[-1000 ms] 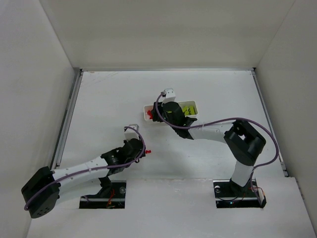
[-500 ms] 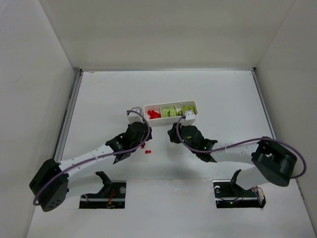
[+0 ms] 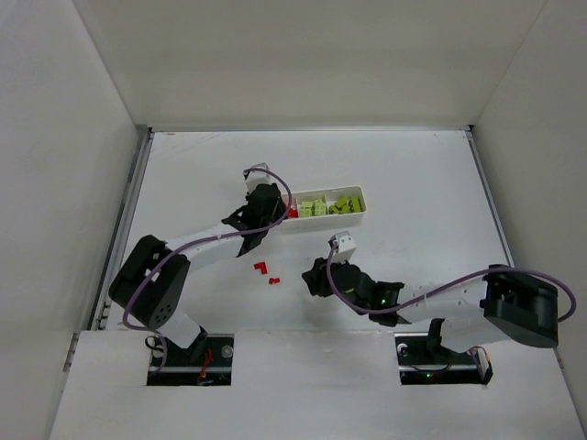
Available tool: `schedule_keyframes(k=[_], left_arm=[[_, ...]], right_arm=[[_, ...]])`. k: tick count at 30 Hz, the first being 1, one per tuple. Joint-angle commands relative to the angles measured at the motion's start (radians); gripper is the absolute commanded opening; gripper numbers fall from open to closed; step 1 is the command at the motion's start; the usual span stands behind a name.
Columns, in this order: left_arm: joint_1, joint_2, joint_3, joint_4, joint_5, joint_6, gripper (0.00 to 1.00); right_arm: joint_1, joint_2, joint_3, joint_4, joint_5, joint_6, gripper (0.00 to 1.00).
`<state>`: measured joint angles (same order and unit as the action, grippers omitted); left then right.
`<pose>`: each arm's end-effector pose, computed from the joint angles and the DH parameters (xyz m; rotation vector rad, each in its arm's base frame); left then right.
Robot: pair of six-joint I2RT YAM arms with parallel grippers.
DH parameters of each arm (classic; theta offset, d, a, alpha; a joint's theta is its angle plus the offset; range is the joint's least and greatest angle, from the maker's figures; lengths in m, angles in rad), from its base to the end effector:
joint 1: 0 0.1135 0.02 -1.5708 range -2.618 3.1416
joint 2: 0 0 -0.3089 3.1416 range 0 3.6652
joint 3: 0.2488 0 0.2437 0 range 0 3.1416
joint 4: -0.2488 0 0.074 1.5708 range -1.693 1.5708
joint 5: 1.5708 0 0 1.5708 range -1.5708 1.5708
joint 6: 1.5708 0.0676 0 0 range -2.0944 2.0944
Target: Sort the legos into containers by color
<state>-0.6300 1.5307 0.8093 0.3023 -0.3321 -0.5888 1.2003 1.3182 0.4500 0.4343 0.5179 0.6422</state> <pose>0.2963 -0.1887 0.2551 -0.1749 1.9875 -0.4645 0.1259 0.2318 0.2153 -0.2235 1.9974 0.6906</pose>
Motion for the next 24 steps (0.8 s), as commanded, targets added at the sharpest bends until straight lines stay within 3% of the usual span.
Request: schedule_keyframes(k=[1,5,11,15,24], left_arm=[[0.003,0.005,0.054,0.047,0.025,0.026,0.3],[-0.001,-0.052,0.027,0.049,0.021,0.029,0.38],[0.014,-0.265,-0.135,0.014,0.016,0.018,0.33],[0.051,-0.421,-0.277,-0.05,0.008,-0.026,0.32],[0.115,-0.716,-0.493,-0.225,0.025,-0.108,0.32]], right_arm=[[0.032,0.039,0.039,0.007,0.03,0.019,0.49],[0.066,0.127,0.105,0.009,0.018,0.001,0.49],[0.097,0.258,0.239,0.023,0.001,-0.074,0.49],[0.097,0.357,0.341,0.018,-0.01,-0.127,0.55],[0.032,0.542,0.483,-0.003,-0.081,-0.171,0.56]])
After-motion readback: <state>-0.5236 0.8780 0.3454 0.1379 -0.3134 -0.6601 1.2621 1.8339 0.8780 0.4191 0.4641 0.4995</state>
